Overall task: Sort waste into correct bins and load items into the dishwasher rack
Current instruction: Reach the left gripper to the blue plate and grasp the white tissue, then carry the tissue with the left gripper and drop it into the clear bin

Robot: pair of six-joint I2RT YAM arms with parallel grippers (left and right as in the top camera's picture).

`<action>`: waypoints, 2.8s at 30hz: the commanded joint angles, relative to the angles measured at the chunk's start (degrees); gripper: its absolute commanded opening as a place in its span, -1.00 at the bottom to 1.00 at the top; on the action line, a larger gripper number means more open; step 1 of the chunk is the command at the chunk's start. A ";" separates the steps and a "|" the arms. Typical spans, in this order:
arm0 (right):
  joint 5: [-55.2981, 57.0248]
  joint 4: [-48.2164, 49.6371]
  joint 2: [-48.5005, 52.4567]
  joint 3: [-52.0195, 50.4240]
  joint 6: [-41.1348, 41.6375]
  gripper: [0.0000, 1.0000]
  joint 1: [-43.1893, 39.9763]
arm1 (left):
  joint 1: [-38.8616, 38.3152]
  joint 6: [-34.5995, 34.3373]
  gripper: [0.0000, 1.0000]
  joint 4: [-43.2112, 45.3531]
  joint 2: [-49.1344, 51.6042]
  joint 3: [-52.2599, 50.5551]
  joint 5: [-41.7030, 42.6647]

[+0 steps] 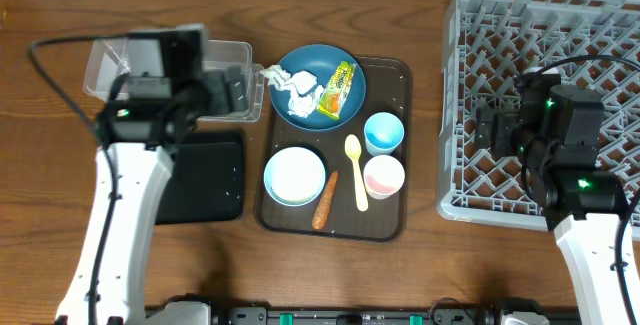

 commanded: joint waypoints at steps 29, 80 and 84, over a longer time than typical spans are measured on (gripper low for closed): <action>-0.39 -0.09 -0.13 1.18 0.37 0.98 -0.39 | -15.78 -4.00 0.72 20.09 30.36 1.05 0.63; 1.77 -0.68 -0.13 1.18 0.35 0.98 -0.39 | 1.77 -4.02 -0.03 19.21 14.80 0.83 -16.83; 1.75 -0.68 -0.13 1.18 0.35 0.98 -0.39 | 0.90 -4.17 0.01 19.28 14.78 0.83 -10.99</action>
